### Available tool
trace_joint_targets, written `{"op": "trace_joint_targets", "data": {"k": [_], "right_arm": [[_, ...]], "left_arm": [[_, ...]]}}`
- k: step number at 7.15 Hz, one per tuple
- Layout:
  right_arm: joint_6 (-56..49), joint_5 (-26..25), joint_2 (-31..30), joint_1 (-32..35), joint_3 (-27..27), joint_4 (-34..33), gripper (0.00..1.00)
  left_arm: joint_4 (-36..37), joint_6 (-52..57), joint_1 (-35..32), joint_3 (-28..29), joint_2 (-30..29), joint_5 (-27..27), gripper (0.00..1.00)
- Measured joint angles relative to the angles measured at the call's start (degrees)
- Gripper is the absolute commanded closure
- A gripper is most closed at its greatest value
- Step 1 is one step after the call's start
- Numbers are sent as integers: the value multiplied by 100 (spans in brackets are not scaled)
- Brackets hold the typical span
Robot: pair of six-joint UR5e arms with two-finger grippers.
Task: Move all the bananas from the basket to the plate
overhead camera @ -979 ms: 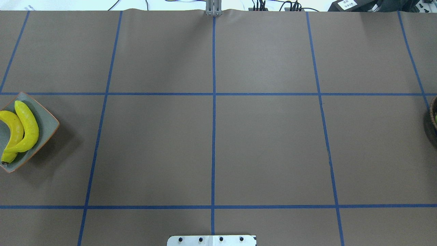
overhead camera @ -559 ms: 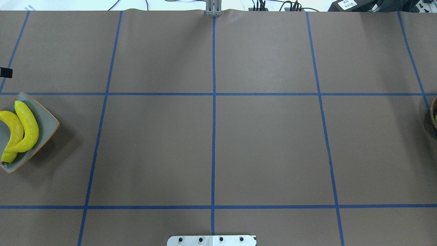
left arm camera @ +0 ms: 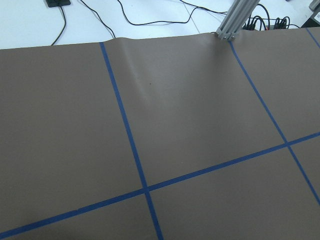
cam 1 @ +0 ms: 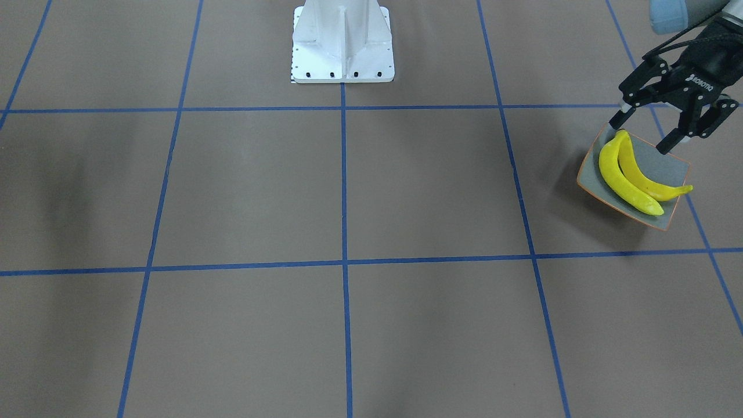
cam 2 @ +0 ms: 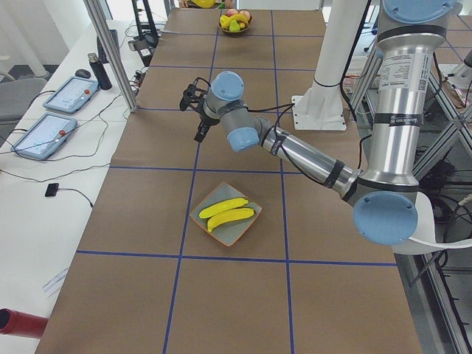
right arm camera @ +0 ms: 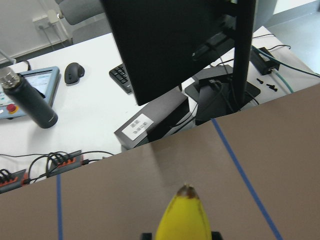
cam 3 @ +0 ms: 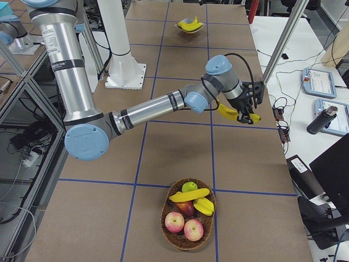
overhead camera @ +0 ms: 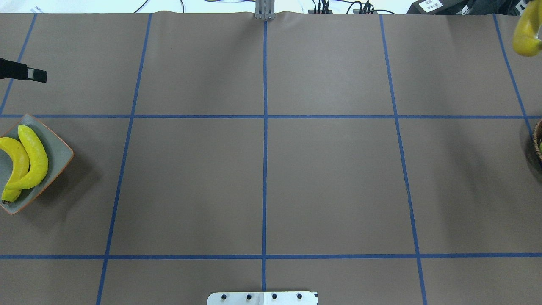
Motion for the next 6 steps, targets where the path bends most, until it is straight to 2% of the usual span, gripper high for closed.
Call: {"op": "trace_joint_targets", "data": {"k": [1, 3, 5, 6], "right_arm": [[74, -212, 248, -304, 374, -651, 100], [466, -804, 967, -1072, 685, -1749, 100], [1010, -1187, 1632, -1684, 720, -2383, 100], [1259, -1329, 1868, -1930, 719, -2548, 100]], "left_arm": [[408, -249, 118, -11, -356, 6, 0], [1451, -581, 234, -21, -1168, 14, 0], [2454, -827, 473, 40, -2002, 46, 0], [2649, -1034, 623, 127, -2322, 69, 0]]}}
